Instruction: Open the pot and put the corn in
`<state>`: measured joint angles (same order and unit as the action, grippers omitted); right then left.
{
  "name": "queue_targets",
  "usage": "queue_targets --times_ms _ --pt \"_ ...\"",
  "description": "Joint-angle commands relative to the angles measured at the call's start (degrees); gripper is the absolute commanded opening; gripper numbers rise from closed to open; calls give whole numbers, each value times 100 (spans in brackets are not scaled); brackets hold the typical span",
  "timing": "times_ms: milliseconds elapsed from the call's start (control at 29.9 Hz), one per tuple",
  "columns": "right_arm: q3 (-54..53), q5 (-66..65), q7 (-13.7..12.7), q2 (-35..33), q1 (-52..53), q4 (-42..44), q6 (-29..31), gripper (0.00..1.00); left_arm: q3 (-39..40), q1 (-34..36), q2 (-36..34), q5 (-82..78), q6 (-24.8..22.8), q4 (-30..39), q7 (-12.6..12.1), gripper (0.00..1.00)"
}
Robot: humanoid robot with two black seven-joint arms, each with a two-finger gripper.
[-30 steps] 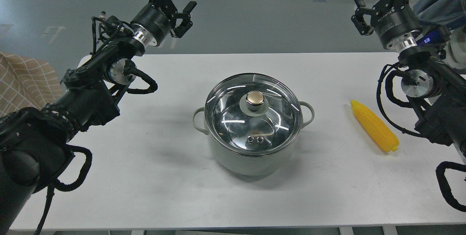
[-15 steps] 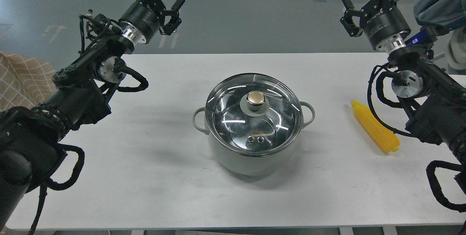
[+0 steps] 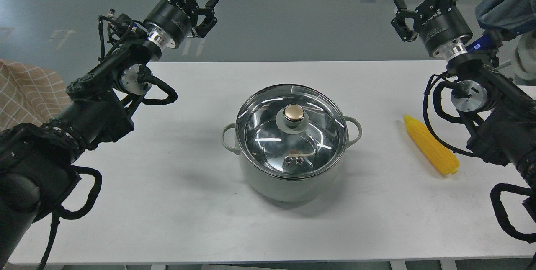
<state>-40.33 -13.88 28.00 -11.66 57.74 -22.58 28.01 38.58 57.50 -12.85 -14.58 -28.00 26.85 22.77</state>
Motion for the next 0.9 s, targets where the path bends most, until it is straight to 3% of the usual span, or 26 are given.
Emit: queue_targets --times_ms 0,535,769,869 --pt "8 0 0 -3 -17 -1 -1 100 1 -2 10 -1 0 31 -1 98" --pt "8 9 0 -3 -17 8 -1 100 1 -2 -16 -1 0 197 8 98" --pt "-1 9 0 -46 -17 -1 -1 100 -122 -20 -42 -106 0 364 157 98" --pt "8 0 0 -126 -26 -1 -1 100 -140 59 -226 -431 0 759 166 98"
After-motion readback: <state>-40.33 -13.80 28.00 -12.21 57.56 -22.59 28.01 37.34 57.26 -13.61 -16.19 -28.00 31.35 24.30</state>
